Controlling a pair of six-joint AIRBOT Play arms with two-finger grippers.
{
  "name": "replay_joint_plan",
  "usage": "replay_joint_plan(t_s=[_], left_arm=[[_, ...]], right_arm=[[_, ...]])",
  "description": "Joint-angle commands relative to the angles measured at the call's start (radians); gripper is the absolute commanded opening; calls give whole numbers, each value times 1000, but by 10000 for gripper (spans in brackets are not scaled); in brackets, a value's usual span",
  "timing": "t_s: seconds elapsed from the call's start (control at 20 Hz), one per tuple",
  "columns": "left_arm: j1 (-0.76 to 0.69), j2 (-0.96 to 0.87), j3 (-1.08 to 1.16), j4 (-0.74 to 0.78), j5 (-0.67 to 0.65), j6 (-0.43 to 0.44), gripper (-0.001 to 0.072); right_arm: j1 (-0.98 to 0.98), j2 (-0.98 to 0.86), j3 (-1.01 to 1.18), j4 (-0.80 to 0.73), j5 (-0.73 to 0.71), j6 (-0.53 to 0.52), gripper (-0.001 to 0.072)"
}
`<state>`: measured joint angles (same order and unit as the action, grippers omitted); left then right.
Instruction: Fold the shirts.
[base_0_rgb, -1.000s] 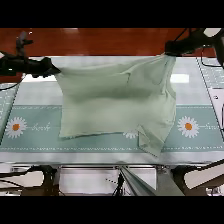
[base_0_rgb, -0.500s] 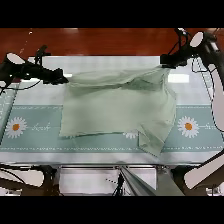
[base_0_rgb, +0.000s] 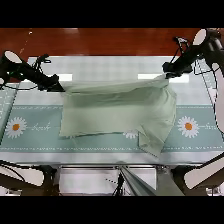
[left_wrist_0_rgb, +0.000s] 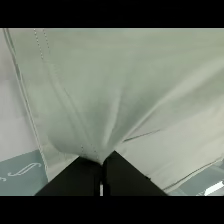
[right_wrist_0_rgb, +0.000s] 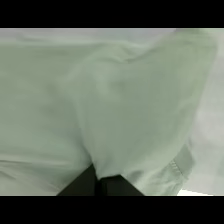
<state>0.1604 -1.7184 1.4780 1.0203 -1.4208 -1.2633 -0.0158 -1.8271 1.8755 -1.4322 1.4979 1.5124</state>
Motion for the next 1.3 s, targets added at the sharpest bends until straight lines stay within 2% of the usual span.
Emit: replay_joint_plan(t_s=[0.0, 0.05, 0.15, 0.25, 0.3, 0.35, 0.45, 0.6, 0.65, 0.7, 0.8, 0.85, 0.95, 1.0, 1.15, 1.25], left_arm=[[-34, -37, 3, 8, -7, -24, 161], [-43, -37, 3, 8, 7, -24, 279], [-39, -31, 23, 10, -17, -25, 330], [-10, -20, 80, 24, -131, -26, 330], [15, -9, 115, 47, -204, -43, 330], [46, 12, 140, 83, -252, -73, 330], [117, 82, 127, 149, -272, -127, 330], [232, 224, -21, 151, -270, -125, 346], [263, 276, -113, 145, -257, -135, 543], [285, 324, -211, 131, -236, -141, 632], [307, 415, -415, 120, -165, -124, 632], [307, 449, -510, 122, -137, -87, 632], [307, 471, -656, 121, -96, -46, 632], [307, 470, -710, 121, -77, -36, 632], [307, 467, -824, 98, 27, -28, 630], [306, 457, -865, -1, 90, 16, 594]], right_arm=[[1, -6, -2, 28, 23, 16, 69], [0, -6, -2, 28, 17, 13, 148], [-2, 3, 0, 20, 39, -17, 168], [-8, 39, 0, -48, 159, -64, 174], [-19, 66, 0, -105, 245, -76, 269], [-49, 97, 0, -122, 290, -62, 295], [-123, 170, -1, -159, 344, -43, 295], [-279, 302, -58, -187, 340, -42, 307], [-337, 344, -110, -156, 332, -55, 311], [-396, 387, -186, -113, 323, -70, 382], [-490, 460, -362, -56, 284, -86, 400], [-522, 491, -445, -48, 257, -86, 399], [-564, 552, -592, -22, 171, -89, 372], [-569, 575, -639, -5, 129, -95, 336], [-567, 612, -708, 71, 26, -113, 337], [-567, 612, -710, 152, -8, -123, 338]])
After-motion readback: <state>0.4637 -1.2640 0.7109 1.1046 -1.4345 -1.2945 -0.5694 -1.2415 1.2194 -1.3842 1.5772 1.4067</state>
